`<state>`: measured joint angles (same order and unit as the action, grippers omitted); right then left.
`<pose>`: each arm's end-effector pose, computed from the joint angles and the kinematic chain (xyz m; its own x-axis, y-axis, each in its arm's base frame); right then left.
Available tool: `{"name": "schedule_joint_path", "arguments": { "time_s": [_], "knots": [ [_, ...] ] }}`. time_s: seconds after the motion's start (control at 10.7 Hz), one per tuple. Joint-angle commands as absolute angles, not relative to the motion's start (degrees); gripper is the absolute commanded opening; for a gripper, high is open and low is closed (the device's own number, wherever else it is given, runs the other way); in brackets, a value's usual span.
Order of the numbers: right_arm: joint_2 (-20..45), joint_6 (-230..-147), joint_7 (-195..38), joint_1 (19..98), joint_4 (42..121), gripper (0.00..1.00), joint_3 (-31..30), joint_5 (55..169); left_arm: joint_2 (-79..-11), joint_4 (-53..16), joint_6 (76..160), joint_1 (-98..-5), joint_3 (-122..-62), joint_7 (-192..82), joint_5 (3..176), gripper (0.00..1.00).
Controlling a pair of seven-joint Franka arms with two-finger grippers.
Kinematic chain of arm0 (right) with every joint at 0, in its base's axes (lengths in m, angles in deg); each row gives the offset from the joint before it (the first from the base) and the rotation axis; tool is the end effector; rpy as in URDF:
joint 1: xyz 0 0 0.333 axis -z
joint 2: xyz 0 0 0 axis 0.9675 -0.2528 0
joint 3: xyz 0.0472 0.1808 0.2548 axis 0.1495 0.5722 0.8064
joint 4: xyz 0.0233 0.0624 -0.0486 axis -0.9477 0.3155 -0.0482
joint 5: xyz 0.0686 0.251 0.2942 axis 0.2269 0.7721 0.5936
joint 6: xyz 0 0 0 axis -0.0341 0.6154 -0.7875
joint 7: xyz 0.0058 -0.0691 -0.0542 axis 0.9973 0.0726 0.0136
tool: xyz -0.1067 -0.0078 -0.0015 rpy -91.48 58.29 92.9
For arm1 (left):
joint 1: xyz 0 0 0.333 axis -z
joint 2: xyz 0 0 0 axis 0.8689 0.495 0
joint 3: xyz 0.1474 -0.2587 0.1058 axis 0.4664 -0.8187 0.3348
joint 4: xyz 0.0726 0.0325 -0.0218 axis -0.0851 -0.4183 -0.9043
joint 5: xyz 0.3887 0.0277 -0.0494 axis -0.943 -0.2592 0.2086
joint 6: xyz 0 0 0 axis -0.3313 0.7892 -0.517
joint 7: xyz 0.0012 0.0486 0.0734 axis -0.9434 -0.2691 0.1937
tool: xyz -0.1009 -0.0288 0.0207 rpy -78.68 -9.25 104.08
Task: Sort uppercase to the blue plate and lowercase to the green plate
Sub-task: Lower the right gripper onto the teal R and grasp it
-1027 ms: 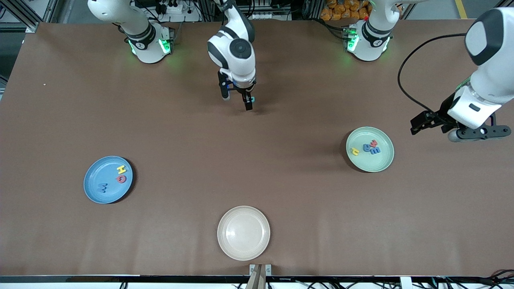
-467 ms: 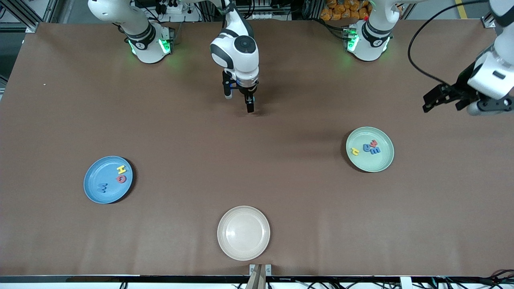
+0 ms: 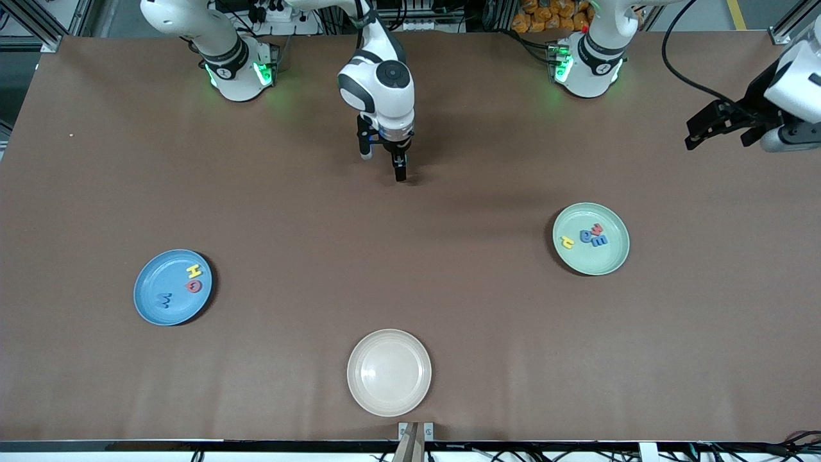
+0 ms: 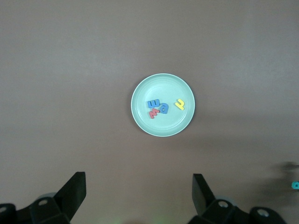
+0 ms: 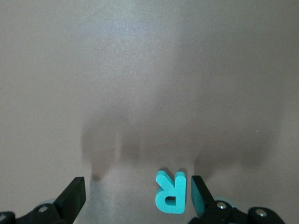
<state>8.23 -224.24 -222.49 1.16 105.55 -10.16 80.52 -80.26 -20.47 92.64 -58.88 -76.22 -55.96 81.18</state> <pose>0.2946 0.4886 0.1801 0.1239 -0.9919 0.0265 -0.9897 -0.1255 -0.0689 0.5002 -0.0380 0.6234 0.9984 0.0569 0.0000 0.0569 -0.9984 0.0049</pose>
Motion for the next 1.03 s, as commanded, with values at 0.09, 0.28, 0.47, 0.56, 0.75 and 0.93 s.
{"name": "schedule_joint_path", "arguments": {
  "time_s": [0.09,0.28,0.47,0.56,0.75,0.93],
  "knots": [
    [8.2,-224.8,-225.8,2.7,105.8,1.00,-7.9,79.9,-80.1,-19.7,88.7,-59.4,-76.8,-59.1,79.9,1.00],
    [8.2,-224.8,-225.7,3.2,105.9,1.00,-7.0,80.3,-80.0,-19.6,88.7,-59.3,-76.8,-59.1,79.8,1.00],
    [8.3,-224.8,-225.7,3.6,105.9,1.00,-6.5,80.3,-80.1,-19.7,88.7,-59.0,-76.8,-59.0,80.0,1.00],
    [8.2,-224.8,-225.7,3.8,106.0,1.00,-5.9,80.4,-80.1,-19.7,88.8,-59.2,-76.8,-58.7,80.0,1.00],
    [8.2,-224.8,-225.6,4.6,106.1,1.00,-5.2,80.3,-80.1,-19.8,89.0,-59.3,-76.8,-58.3,79.8,1.00],
    [8.0,-224.8,-225.6,5.2,106.2,1.00,-4.6,80.3,-80.0,-19.8,89.7,-59.3,-76.8,-55.3,79.7,1.00]
  ]
}}
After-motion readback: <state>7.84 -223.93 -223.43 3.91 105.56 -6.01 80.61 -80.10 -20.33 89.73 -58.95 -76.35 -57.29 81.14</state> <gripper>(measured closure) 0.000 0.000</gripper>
